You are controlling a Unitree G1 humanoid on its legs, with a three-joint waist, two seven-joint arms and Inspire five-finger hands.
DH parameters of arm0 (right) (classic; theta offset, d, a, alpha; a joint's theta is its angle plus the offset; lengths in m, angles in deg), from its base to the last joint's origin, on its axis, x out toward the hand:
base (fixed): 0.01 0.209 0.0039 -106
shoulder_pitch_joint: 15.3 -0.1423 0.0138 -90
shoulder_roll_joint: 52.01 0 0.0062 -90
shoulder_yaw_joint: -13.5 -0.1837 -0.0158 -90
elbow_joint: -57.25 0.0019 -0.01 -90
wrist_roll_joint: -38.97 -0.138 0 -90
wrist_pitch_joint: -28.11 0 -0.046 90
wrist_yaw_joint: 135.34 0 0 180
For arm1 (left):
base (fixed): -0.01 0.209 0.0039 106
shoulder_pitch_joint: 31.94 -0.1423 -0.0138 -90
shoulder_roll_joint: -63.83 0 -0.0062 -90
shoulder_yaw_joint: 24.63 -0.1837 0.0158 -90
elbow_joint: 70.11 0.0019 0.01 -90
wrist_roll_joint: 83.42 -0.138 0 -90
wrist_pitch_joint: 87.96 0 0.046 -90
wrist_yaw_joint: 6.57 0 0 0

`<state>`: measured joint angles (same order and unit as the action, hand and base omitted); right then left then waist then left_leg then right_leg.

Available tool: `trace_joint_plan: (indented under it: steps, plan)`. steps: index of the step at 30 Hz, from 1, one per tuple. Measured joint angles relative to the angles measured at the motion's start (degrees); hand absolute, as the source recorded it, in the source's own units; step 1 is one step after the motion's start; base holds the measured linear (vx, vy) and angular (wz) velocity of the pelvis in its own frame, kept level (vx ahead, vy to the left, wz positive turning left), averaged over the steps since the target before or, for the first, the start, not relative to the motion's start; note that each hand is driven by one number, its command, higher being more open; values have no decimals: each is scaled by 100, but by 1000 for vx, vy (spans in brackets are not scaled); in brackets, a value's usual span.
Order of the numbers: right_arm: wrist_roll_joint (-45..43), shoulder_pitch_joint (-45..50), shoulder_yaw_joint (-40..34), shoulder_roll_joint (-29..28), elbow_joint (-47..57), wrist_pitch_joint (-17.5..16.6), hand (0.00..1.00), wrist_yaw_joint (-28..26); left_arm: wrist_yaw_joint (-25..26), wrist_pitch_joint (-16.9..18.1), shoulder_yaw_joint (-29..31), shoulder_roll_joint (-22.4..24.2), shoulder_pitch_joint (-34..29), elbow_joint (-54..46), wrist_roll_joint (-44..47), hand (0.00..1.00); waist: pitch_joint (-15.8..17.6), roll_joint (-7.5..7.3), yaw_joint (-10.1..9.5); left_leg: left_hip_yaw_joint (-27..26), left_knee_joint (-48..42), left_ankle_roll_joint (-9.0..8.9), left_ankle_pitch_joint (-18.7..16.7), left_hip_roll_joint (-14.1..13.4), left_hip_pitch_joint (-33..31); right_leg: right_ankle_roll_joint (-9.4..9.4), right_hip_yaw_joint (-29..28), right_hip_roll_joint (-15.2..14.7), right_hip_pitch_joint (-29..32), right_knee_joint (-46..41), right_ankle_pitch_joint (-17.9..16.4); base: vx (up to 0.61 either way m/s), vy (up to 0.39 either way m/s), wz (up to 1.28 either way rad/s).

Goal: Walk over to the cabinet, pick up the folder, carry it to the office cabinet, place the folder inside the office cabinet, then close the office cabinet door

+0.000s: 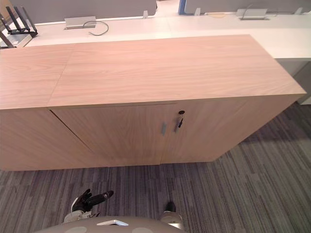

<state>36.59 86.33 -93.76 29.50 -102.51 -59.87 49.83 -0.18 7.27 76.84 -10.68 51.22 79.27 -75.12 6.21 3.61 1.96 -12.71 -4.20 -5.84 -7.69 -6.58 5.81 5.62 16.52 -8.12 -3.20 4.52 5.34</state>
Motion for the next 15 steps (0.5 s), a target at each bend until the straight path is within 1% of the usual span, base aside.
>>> trace_joint_plan:
  steps: [1,3,5,7,8,9,10,12,15]
  plan:
    - [35,5,9,11,-4,0,100,15,32,3,179,41,1,57,35,100,-17,15,-5,56,70,-9,37,-12,23,-14,63,18,-23,0,-9,14,-29,17]
    - [144,17,107,27,-6,0,100,16,28,-1,360,55,-2,122,141,100,-25,-2,-22,64,107,-13,50,-14,73,-20,70,22,-65,3,-13,-1,-14,5]
    - [185,67,185,2,-6,0,100,10,-93,-21,539,31,-37,256,416,100,-126,-79,-20,41,123,-12,50,0,91,-20,54,12,-67,6,-13,-45,14,-7]
    - [199,108,216,-85,-11,0,100,-1,-308,-32,584,-38,-95,335,688,100,-203,-198,-19,3,136,-13,50,1,134,-19,20,12,-76,37,-13,-59,14,-10]
    - [199,109,220,-113,-12,0,100,-7,-364,-33,587,-57,-113,337,736,100,-214,-213,-17,-9,137,-14,51,1,147,-18,2,13,-78,38,-14,-69,-1,-10]
    - [198,113,222,-151,-18,0,100,-18,-458,-29,585,-93,-142,329,788,100,-229,-268,-16,-30,142,-16,53,1,147,-15,-30,13,-56,39,-13,-72,-4,-12]
    - [197,118,223,-176,-20,0,100,-25,-521,-29,565,-122,-152,328,788,100,-244,-297,-16,-51,150,-17,52,2,142,-9,-70,15,-5,39,-9,-76,-5,-13]
    - [197,117,233,-178,-20,0,100,-47,-539,-29,461,-157,-147,328,786,100,-251,-308,-12,-87,154,-18,51,2,144,-6,-113,19,19,39,-8,-53,-3,-11]
    - [193,120,389,-128,-19,0,100,-81,-534,-24,-214,-322,-36,324,703,100,-270,-284,10,-90,156,-23,50,0,146,-3,-128,27,37,40,-7,-10,-1,-2]
